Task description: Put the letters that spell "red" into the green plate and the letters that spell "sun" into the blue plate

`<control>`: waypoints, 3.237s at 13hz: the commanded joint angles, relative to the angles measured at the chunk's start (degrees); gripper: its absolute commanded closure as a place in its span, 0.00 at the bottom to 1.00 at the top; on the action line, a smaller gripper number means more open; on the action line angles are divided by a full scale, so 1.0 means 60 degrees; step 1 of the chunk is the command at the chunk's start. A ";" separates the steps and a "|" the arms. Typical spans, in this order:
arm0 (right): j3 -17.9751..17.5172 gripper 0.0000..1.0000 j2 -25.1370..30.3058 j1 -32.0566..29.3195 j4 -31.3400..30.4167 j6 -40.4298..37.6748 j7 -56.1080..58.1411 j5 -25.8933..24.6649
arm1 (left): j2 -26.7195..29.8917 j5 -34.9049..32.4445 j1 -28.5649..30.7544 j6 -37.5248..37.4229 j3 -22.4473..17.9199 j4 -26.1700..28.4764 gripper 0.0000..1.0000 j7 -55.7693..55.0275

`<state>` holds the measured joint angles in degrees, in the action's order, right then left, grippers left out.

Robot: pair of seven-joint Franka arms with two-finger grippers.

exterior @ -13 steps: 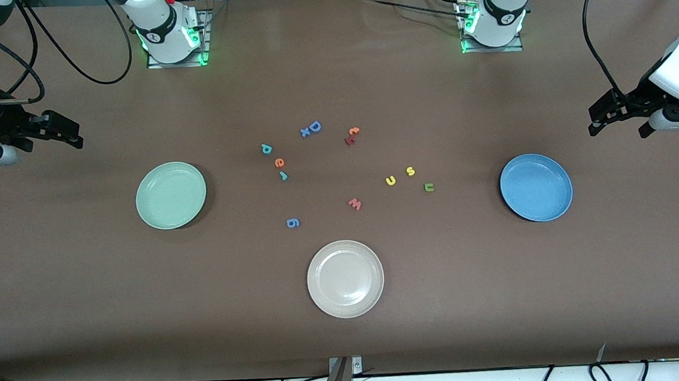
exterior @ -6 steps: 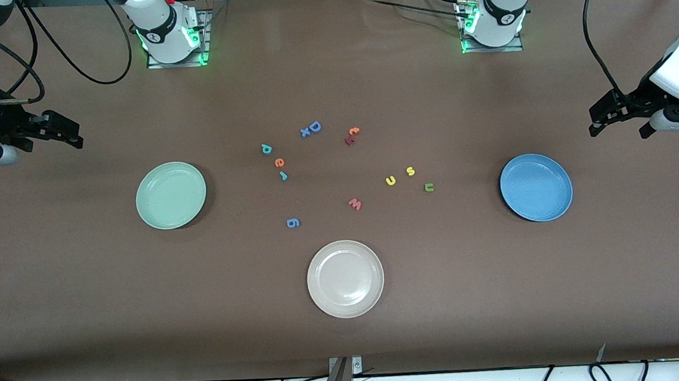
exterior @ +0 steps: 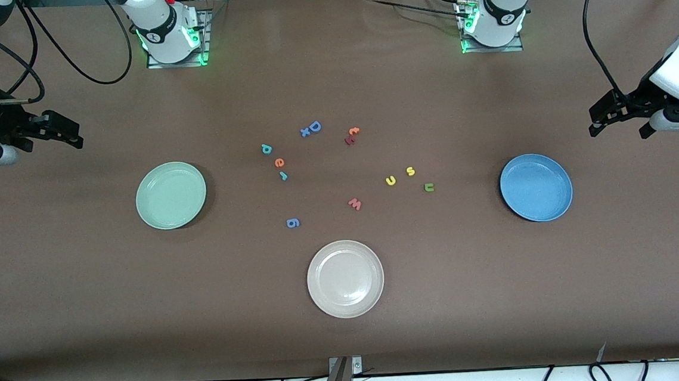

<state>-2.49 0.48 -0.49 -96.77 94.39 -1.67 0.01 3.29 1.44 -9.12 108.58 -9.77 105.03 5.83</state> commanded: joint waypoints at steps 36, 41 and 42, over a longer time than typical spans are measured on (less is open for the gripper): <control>0.0049 0.00 0.0023 -0.0006 0.0045 0.0001 0.0102 -0.0046 | -0.0416 -0.0269 0.0011 -0.0255 0.0018 -0.0777 0.00 -0.0079; 0.0049 0.00 0.0023 -0.0006 0.0045 0.0001 0.0102 -0.0046 | -0.0431 -0.0255 0.0040 -0.0255 0.0032 -0.0777 0.00 -0.0064; 0.0049 0.00 0.0023 -0.0006 0.0045 -0.0014 0.0102 -0.0046 | -0.0416 -0.0254 0.0041 -0.0255 0.0032 -0.0777 0.00 -0.0064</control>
<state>-2.28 0.48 -0.52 -96.77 94.39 -1.67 0.01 1.72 1.43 -8.97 108.58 -9.71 102.51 5.83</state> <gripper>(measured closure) 0.000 0.000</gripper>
